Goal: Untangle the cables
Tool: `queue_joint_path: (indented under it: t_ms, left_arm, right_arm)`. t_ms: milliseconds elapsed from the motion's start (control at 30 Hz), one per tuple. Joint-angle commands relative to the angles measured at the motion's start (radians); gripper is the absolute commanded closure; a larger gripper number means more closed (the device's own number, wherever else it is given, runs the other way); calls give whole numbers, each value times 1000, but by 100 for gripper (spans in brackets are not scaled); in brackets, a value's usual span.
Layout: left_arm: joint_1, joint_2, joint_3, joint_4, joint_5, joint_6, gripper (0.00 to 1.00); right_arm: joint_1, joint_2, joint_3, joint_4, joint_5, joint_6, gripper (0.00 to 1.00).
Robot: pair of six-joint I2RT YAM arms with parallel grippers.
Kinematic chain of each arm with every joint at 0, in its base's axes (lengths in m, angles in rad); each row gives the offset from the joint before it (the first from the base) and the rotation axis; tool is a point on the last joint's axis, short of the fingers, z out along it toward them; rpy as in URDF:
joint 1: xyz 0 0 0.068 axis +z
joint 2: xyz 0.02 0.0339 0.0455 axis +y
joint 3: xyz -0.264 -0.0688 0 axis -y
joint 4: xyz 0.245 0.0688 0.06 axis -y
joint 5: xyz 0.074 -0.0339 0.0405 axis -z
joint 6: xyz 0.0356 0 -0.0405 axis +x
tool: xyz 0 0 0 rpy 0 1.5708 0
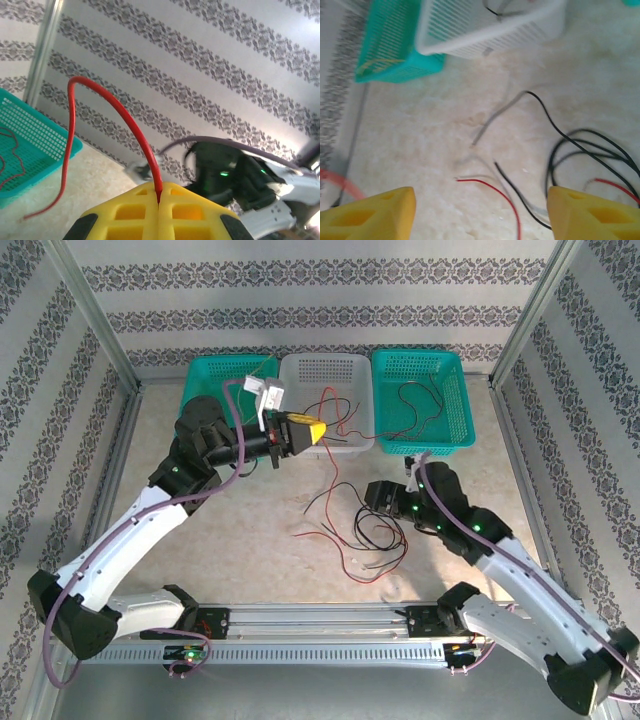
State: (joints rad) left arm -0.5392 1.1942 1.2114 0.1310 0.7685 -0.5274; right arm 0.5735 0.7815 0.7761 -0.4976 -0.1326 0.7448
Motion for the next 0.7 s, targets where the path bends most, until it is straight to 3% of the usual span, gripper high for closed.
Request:
queue_joint_path:
  t_ms: [0,200,467,567,667]
  left_arm:
    - [49,32,-25,122,-36,-145,100]
    - [83,122,-32,274,48,-368,100]
    - [102,174,-1,303,146,-474,100]
    - [112,180,-4,323,165,-503,100]
    - [128,186,-20,353,168,-532,100]
  right_arm:
    - [29,-41,52,53,-56,-59,26]
    - [129,128,234,97,-65,-188,23]
    - [132,402,515,15,11,-402,25]
    - [130,456,570,-2,4,-433,35]
    - [119,478,603,-17,30,-444,69]
